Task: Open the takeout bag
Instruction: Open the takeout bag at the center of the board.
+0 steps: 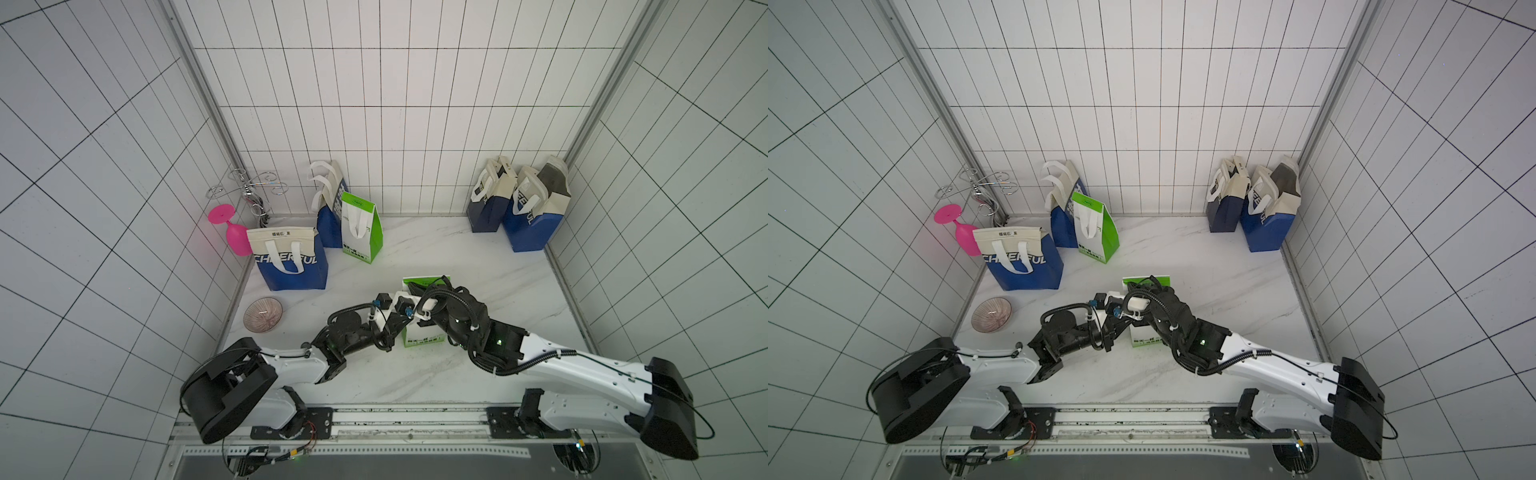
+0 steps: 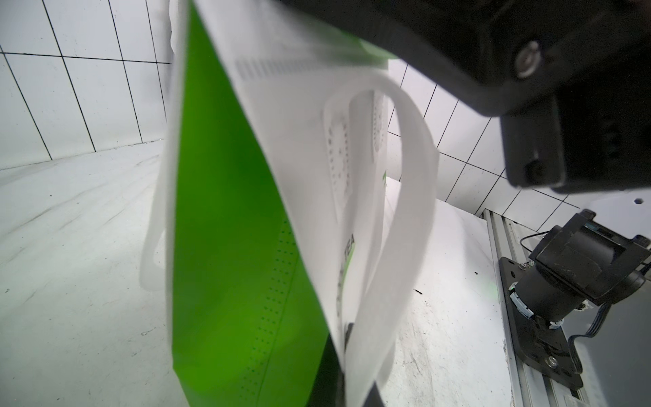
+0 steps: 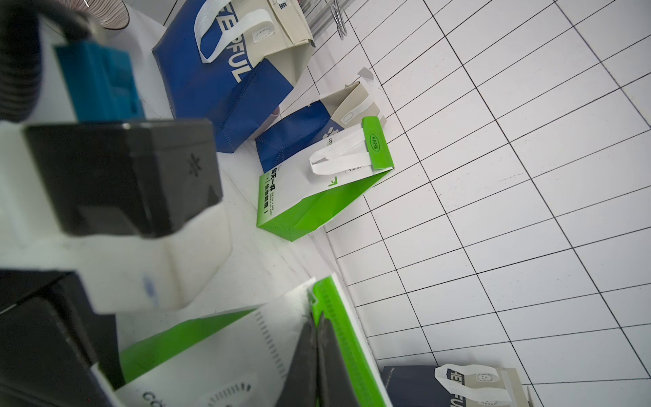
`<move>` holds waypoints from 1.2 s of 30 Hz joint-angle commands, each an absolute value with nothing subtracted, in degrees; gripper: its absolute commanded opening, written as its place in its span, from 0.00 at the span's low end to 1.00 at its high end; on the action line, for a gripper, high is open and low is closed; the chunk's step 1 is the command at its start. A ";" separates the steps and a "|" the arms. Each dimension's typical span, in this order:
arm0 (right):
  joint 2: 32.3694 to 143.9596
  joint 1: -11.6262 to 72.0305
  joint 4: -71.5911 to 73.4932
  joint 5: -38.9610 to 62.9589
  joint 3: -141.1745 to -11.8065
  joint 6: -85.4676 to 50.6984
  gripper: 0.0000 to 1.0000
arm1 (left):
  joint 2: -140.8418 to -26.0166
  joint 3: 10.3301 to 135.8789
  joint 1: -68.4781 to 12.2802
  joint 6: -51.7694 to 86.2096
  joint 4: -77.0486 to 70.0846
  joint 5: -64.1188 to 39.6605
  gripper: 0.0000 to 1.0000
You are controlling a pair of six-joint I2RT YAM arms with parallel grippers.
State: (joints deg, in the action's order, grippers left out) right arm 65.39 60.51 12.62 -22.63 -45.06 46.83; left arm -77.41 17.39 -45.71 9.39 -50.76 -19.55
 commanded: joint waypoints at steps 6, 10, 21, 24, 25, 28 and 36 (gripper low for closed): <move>63.23 59.30 8.62 -25.14 -50.50 42.23 0.00 | -76.42 18.05 -46.32 8.10 -49.31 -20.88 0.00; 64.74 58.92 2.30 -27.45 -54.79 44.78 0.00 | -76.13 18.02 -46.32 8.01 -48.92 -20.20 0.00; 67.50 56.45 -16.76 -26.19 -68.96 43.99 0.00 | -75.02 17.72 -46.36 7.83 -47.82 -19.20 0.00; 67.41 55.92 -17.97 -25.46 -70.63 44.21 0.00 | -74.60 17.52 -46.32 7.82 -47.73 -19.12 0.00; 67.48 55.66 -18.75 -24.85 -71.29 44.21 0.00 | -74.62 17.49 -46.32 7.82 -47.78 -19.09 0.00; 68.17 54.70 -21.49 -23.78 -73.87 44.87 0.00 | -74.57 17.63 -46.32 7.71 -47.64 -19.04 0.00; 70.39 53.61 -30.25 -21.13 -82.54 46.47 0.00 | -73.55 17.27 -46.37 7.57 -47.04 -18.96 0.00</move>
